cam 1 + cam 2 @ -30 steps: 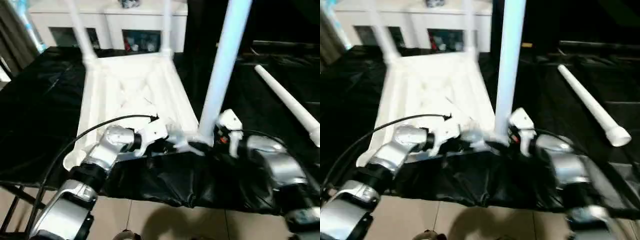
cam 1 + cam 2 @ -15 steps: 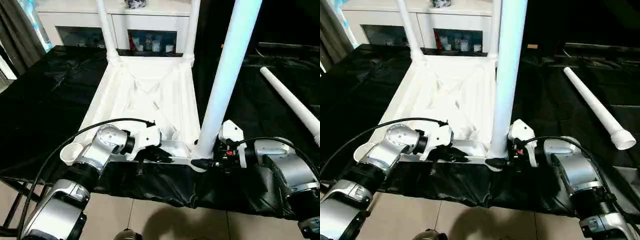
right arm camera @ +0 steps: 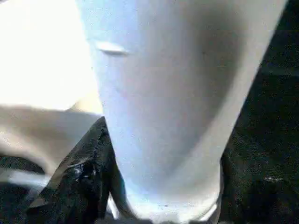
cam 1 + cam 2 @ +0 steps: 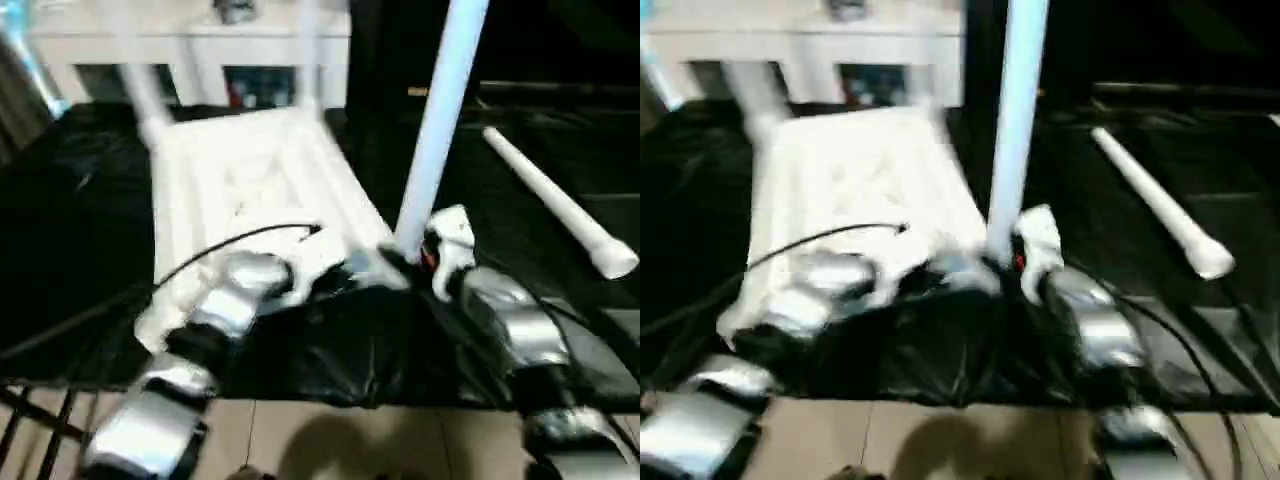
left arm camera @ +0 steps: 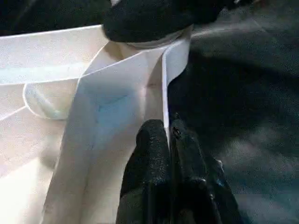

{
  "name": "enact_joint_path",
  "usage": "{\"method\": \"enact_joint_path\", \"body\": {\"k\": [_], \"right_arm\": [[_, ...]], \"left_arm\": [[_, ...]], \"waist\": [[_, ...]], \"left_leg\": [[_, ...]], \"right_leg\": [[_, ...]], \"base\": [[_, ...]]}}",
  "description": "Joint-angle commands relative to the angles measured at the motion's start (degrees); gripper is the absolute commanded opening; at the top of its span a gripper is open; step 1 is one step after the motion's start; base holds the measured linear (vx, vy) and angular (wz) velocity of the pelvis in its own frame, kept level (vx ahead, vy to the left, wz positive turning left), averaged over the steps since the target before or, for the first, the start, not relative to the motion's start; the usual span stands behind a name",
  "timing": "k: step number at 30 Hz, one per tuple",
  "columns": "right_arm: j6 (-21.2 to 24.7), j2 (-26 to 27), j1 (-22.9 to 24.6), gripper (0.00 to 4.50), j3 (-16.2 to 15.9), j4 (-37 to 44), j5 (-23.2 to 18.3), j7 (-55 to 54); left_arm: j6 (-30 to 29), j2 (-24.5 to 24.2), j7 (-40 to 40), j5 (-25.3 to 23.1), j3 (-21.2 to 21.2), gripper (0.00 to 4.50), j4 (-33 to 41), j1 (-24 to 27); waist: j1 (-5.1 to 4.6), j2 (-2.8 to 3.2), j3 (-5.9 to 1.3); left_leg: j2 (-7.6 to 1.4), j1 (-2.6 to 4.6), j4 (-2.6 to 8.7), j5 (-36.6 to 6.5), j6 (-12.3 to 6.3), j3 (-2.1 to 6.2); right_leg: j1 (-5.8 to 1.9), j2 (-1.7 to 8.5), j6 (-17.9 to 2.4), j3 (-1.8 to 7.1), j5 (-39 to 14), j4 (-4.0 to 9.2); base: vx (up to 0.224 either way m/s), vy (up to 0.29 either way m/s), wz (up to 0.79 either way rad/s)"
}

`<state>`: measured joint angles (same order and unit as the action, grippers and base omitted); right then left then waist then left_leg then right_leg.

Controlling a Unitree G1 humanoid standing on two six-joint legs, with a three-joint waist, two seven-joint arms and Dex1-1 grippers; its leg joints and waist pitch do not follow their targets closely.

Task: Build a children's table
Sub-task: Rotate leg to tighten

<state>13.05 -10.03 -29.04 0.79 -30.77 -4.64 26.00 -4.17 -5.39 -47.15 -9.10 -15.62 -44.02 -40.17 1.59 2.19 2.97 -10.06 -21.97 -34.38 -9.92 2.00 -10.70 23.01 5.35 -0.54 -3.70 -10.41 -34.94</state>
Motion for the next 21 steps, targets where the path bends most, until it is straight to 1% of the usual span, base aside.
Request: {"method": "enact_joint_path", "body": {"k": [1,2,3,4,5,6,7,9,11,12,13,14,15,16,17,18,19,20,21], "right_arm": [[0.37,4.07,-0.30,2.68,-3.54,-2.79,0.60,-1.23],[-0.67,5.32,-1.21,2.68,-3.34,-3.81,0.87,-2.62],[-1.23,5.60,-1.51,2.68,-3.43,-4.09,1.05,-2.86],[-2.29,6.13,-1.99,2.68,-3.34,-4.49,1.06,-2.69],[-2.58,6.26,-2.09,2.68,-3.27,-4.53,0.93,-2.45],[-3.08,6.34,-2.17,3.02,-3.18,-4.38,0.66,-1.69],[-3.79,6.30,-2.10,3.02,-2.84,-3.92,-0.19,0.41],[-3.41,5.72,-1.65,3.40,-2.60,-2.89,-1.16,2.69],[-3.33,5.48,-1.57,3.43,-2.60,-2.76,-1.46,3.18],[-3.74,3.32,-0.48,3.55,-3.55,-1.04,-1.97,7.40],[-3.76,3.25,-0.45,3.70,-3.59,-0.99,-1.97,7.53],[-4.58,0.65,0.72,3.82,-4.99,0.52,-1.87,12.07],[-4.93,-0.48,1.18,3.82,-5.53,0.99,-1.84,13.96],[-5.25,-2.00,1.77,3.82,-6.19,1.62,-1.90,16.57],[-5.51,-2.85,2.08,3.82,-6.53,1.88,-1.88,18.25],[-5.79,-3.82,2.52,3.82,-6.94,2.42,-2.03,20.21],[-5.79,-3.82,2.52,3.82,-6.94,2.42,-2.03,20.21],[-6.10,-5.01,3.09,3.82,-7.40,3.14,-2.13,22.68],[-6.40,-6.55,3.83,3.82,-8.07,4.15,-2.25,25.96]], "left_arm": [[1.30,4.14,2.04,1.16,-0.56,0.00,2.34,-1.95],[1.43,5.44,3.45,1.16,-0.69,0.00,1.94,-2.10],[1.54,5.85,3.74,1.29,-0.68,0.00,1.75,-2.13],[1.96,6.03,3.87,1.11,-0.78,0.00,1.74,-2.07],[2.23,6.02,3.81,1.04,-0.85,0.00,1.74,-2.04],[2.67,5.87,3.43,1.03,-0.92,0.00,1.85,-1.94],[3.00,5.43,2.57,1.07,-0.87,0.00,2.61,-1.53],[3.32,4.63,1.21,1.36,-0.85,0.00,3.31,-1.08],[3.12,4.37,0.97,1.46,-0.93,0.00,3.54,-0.96],[3.97,2.79,-1.23,2.15,-0.98,0.00,4.15,-0.39],[4.03,2.74,-1.31,2.17,-0.98,0.00,4.17,-0.37],[5.62,1.11,-4.33,2.99,-1.15,0.00,4.99,0.33],[5.88,0.71,-5.20,3.26,-1.17,0.00,5.27,0.55],[6.56,-0.32,-7.26,3.77,-1.28,0.00,5.86,0.97],[7.04,-1.11,-8.74,4.10,-1.30,0.00,6.24,1.26],[7.04,-1.86,-10.17,4.42,-1.35,0.00,6.64,1.53],[7.04,-1.86,-10.17,4.42,-1.35,0.00,6.64,1.53],[7.42,-2.66,-11.92,4.85,-1.33,0.00,7.06,1.84],[7.78,-3.67,-14.32,5.64,-1.15,0.00,7.68,2.24]], "waist": [[0.19,-1.03,-3.95],[0.42,-0.95,-4.03],[0.45,-0.95,-4.12],[0.57,-0.92,-4.18],[0.58,-0.92,-4.14],[0.64,-0.91,-4.14],[0.61,-0.83,-4.09],[0.58,-0.84,-4.01],[0.52,-0.83,-3.96],[0.51,-0.81,-3.94],[0.71,-0.96,-3.95],[0.94,-0.93,-3.98],[0.85,-0.96,-4.05],[0.82,-0.91,-3.98],[0.87,-0.87,-3.87],[0.94,-0.83,-3.86],[1.02,-0.76,-3.84],[1.22,-0.76,-3.76],[1.37,-0.60,-3.76]], "left_leg": [[-2.34,0.70,4.12,-14.27,-1.77,1.17],[-2.37,0.65,3.99,-12.57,-2.74,1.06],[-2.35,0.56,3.91,-11.63,-3.13,1.06],[-2.35,0.48,3.85,-10.28,-3.91,1.02],[-2.34,0.42,3.81,-9.92,-4.53,1.00],[-2.35,0.43,3.81,-9.89,-4.75,0.98],[-2.40,0.44,3.84,-10.18,-4.92,0.99],[-2.46,0.51,3.91,-11.16,-4.95,0.99],[-2.51,0.51,4.01,-11.82,-4.81,1.04],[-2.55,0.55,4.05,-12.07,-4.67,1.07],[-2.57,0.62,3.99,-12.32,-4.90,1.03],[-2.63,0.51,3.95,-11.98,-5.25,1.09],[-2.68,0.44,3.92,-11.67,-5.45,1.03],[-2.67,0.51,3.93,-11.60,-5.75,1.00],[-2.69,0.53,3.97,-12.38,-5.81,1.00],[-2.74,0.52,3.96,-12.55,-5.70,0.98],[-2.81,0.71,4.02,-12.98,-5.40,0.95],[-2.91,0.75,4.10,-13.55,-5.09,0.95],[-3.00,0.78,4.18,-14.09,-4.79,0.97]], "right_leg": [[-2.61,3.33,-11.81,2.32,-14.70,5.08],[-2.65,3.32,-12.10,2.33,-12.81,4.96],[-2.76,3.29,-12.37,2.29,-11.59,4.79],[-2.87,3.20,-12.80,2.21,-9.67,4.60],[-2.93,3.18,-13.20,2.16,-8.94,4.53],[-2.97,3.18,-13.25,2.13,-8.94,4.53],[-2.97,3.20,-13.33,2.11,-9.39,4.56],[-2.97,3.19,-13.28,2.10,-10.64,4.70],[-2.96,3.19,-13.08,2.08,-11.69,4.76],[-2.94,3.23,-12.99,2.11,-12.07,4.79],[-3.04,3.26,-12.85,2.12,-12.16,4.87],[-3.13,3.28,-12.69,2.13,-11.66,4.80],[-3.13,3.28,-12.91,2.20,-10.71,4.60],[-2.95,3.23,-13.35,2.15,-10.27,4.64],[-3.00,3.24,-13.42,2.10,-11.45,4.80],[-2.98,3.28,-13.41,2.15,-11.83,4.77],[-2.81,3.25,-13.40,2.17,-12.74,4.81],[-2.75,3.25,-13.33,2.19,-13.63,4.87],[-2.76,3.31,-13.27,2.21,-13.84,4.90]], "base": [[0.000,0.000,0.00],[0.000,0.000,0.00],[0.000,0.000,0.00],[0.000,0.000,0.00],[0.000,0.000,0.00],[0.000,0.000,0.00],[0.000,0.000,0.00],[0.000,0.000,0.00],[0.000,0.000,0.00],[0.000,0.000,0.00],[0.000,0.000,0.00],[0.000,0.000,0.00],[0.000,0.000,0.00],[0.000,0.000,0.00],[0.000,0.000,0.00],[0.000,0.000,0.00],[0.000,0.000,0.00],[0.000,0.000,0.00],[0.000,0.000,0.00]]}}
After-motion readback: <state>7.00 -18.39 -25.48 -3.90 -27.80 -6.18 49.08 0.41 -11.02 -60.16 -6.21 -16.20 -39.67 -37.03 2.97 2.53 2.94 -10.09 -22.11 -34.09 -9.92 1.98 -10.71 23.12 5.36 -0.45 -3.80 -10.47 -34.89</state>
